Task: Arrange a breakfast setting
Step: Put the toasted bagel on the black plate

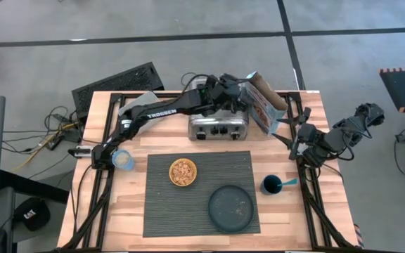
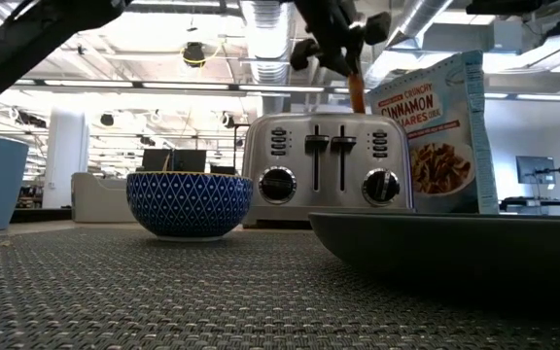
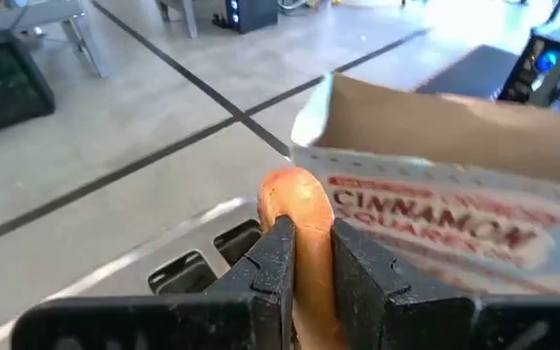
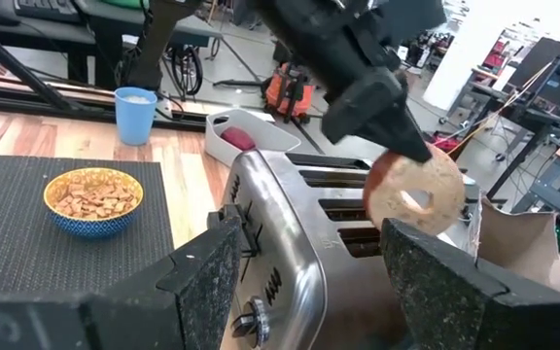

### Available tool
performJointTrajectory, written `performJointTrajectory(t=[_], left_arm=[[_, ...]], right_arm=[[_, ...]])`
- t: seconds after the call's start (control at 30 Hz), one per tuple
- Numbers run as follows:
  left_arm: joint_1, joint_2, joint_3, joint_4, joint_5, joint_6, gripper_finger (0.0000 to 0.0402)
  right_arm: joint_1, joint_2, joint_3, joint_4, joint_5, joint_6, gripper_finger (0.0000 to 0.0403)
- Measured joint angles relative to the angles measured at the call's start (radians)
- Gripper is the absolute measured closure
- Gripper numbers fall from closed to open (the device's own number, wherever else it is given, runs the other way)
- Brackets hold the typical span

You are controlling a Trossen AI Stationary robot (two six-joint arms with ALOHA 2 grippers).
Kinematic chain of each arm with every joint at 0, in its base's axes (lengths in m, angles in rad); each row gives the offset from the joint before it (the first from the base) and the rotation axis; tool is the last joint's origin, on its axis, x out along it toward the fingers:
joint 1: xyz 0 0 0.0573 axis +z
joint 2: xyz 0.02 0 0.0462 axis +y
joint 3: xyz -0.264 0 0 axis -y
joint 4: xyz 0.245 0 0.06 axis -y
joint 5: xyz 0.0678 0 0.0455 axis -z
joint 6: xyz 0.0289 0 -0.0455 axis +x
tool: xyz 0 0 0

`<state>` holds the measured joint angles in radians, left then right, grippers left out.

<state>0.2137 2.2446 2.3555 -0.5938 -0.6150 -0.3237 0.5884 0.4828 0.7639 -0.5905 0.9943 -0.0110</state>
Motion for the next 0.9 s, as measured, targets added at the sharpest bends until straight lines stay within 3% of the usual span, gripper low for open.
performJointTrajectory(t=[0.37,0.57,0.7,0.9], left_arm=[[-0.075,-0.12,-0.001,-0.075,-0.08,0.081,0.0361],[-0.17,-0.157,-0.002,-0.188,-0.098,0.079,0.0366],[-0.256,-0.162,-0.003,-0.307,-0.215,0.028,0.0366],[-0.389,-0.164,-0.004,-0.437,-0.244,-0.12,0.0369]], right_arm=[[0.0,-0.001,0.0,-0.001,0.0,-0.015,0.0127],[0.0,-0.001,0.0,-0.001,0.0,-0.014,0.0127],[0.0,-0.001,0.0,-0.001,0.0,0.008,0.0127],[0.0,-0.001,0.0,-0.001,0.0,0.011,0.0127]])
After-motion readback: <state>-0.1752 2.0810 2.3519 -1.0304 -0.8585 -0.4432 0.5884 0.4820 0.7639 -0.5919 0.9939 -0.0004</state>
